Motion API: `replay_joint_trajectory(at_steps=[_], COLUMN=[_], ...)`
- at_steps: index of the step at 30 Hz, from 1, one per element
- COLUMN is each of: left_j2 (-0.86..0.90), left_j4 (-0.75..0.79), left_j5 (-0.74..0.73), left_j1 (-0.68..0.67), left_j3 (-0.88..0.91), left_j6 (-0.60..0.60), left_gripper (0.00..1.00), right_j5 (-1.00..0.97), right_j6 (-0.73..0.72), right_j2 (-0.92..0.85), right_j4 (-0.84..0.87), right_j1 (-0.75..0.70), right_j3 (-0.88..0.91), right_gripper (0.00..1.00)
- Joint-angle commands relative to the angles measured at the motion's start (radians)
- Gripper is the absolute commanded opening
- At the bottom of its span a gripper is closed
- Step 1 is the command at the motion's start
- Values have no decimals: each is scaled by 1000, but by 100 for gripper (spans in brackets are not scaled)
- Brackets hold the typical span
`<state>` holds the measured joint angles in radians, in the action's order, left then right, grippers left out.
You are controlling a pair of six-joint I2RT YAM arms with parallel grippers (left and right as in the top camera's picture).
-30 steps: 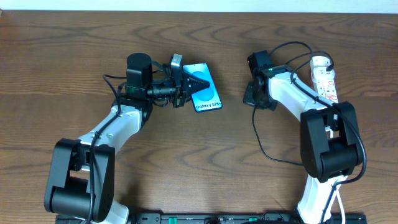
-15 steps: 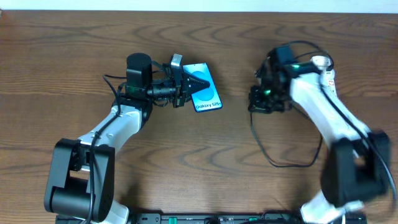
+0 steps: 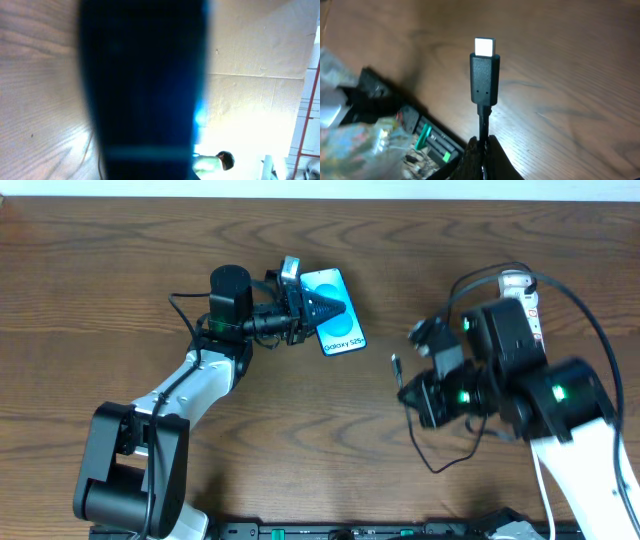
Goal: Plug charger to phone and switch on socket
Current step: 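Carry the USB-C plug with the right gripper to the phone's bottom port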
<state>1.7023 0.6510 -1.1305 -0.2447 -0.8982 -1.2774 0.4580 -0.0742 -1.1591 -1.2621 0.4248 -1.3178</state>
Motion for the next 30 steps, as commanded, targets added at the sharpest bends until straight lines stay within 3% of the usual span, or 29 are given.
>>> replay_joint_trajectory(at_steps=[1, 11, 19, 30], left_j2=[-2, -2, -2, -2], left_j4=[58, 135, 174, 174], left_j5=[16, -22, -53, -67], left_j1=[1, 1, 1, 1], left_j3=[-23, -23, -22, -22], left_j6=[24, 29, 29, 70], left_gripper=[8, 7, 7, 7], right_j5=[11, -36, 6, 19], right_j6=[31, -136, -158, -157], right_j2=[80, 59, -84, -105], right_j4=[31, 269, 392, 483], right_j1=[85, 127, 127, 127], right_j3=[35, 248, 249, 249], right_gripper=[1, 1, 1, 1])
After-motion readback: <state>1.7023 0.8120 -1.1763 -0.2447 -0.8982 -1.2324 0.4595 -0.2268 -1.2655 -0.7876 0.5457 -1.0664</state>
